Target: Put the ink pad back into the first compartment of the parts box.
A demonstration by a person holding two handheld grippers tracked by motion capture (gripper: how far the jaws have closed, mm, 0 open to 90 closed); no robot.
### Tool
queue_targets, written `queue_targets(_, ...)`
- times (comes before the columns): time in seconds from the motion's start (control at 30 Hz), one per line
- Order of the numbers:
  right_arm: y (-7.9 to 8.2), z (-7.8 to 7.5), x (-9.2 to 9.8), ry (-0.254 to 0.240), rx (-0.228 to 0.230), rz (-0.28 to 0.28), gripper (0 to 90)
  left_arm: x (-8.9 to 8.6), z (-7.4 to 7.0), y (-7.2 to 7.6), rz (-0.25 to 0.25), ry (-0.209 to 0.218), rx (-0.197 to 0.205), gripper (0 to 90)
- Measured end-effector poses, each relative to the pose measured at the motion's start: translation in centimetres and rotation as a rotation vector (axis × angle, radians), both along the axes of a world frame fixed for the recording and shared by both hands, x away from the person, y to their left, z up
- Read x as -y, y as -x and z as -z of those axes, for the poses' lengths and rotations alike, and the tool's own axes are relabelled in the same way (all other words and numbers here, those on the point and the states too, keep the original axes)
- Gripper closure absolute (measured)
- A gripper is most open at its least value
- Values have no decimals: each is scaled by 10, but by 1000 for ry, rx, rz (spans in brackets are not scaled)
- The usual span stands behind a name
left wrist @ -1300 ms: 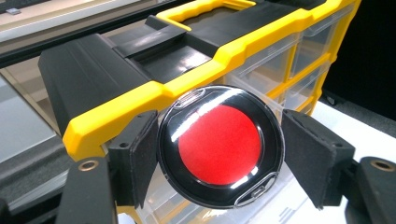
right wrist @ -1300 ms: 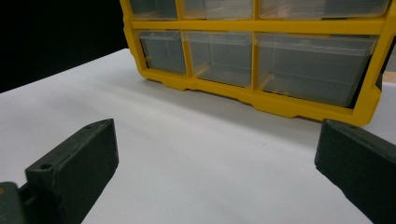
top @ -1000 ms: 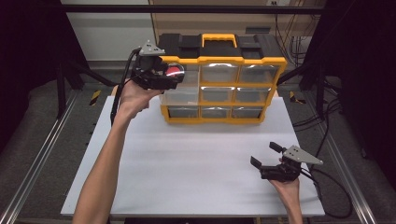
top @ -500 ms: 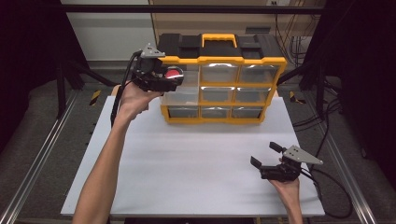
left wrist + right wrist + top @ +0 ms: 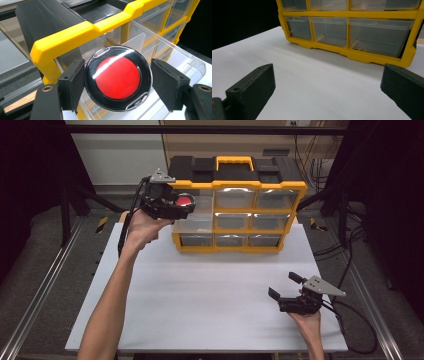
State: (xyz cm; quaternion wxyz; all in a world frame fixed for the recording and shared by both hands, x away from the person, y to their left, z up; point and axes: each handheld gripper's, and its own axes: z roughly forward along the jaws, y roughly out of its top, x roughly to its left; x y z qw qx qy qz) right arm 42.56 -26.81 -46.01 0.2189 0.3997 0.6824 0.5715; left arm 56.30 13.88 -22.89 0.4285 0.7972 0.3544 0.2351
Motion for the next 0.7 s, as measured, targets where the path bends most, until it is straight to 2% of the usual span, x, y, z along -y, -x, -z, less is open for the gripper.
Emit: queue_targets(0.7, 0, -1, 1, -4, 6, 0, 5, 2, -2, -2, -6, -10, -18, 280)
